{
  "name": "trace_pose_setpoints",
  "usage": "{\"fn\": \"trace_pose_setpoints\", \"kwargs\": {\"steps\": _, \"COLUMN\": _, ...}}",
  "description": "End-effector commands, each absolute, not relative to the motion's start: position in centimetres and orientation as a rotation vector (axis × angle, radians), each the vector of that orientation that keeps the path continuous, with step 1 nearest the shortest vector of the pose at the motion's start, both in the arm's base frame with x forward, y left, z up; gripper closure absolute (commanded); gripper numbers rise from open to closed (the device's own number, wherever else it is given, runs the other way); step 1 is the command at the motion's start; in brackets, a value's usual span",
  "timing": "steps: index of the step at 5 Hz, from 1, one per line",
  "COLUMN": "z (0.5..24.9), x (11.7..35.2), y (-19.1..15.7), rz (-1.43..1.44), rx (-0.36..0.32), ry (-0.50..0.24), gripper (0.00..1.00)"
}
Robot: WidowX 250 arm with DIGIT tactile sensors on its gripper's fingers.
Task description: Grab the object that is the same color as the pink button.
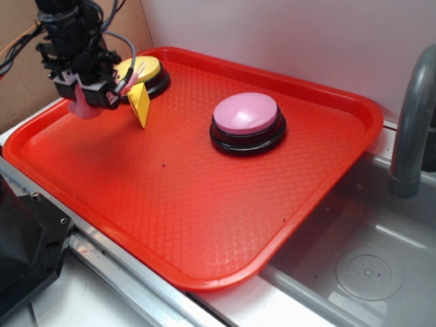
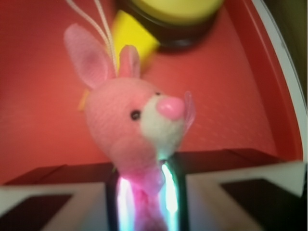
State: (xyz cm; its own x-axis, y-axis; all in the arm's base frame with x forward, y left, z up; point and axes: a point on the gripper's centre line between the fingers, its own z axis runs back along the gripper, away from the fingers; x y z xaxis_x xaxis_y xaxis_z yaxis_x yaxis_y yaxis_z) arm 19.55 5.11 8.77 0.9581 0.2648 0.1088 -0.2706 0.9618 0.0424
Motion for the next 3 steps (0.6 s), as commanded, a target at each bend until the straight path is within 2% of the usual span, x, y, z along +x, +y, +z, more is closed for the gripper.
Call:
{"fn": "trace_pose_setpoints", "kwargs": {"steps": 1, "z": 14.1, "x": 20.5, "y": 0.1, "rz": 0.084, "rx": -0.078, "ry": -0.14, "gripper": 1.0}}
{"fn": "trace_pose_setpoints", "kwargs": {"steps": 2, "z": 13.9, "x": 20.4, "y": -1.5, "rz": 0.053, "rx": -0.102, "ry": -0.136, "gripper": 1.0}}
{"fn": "trace_pose_setpoints", "kwargs": {"steps": 3, "z": 13.0, "x": 20.2, "y": -1.1, "rz": 0.095, "rx": -0.077, "ry": -0.101, "gripper": 1.0}}
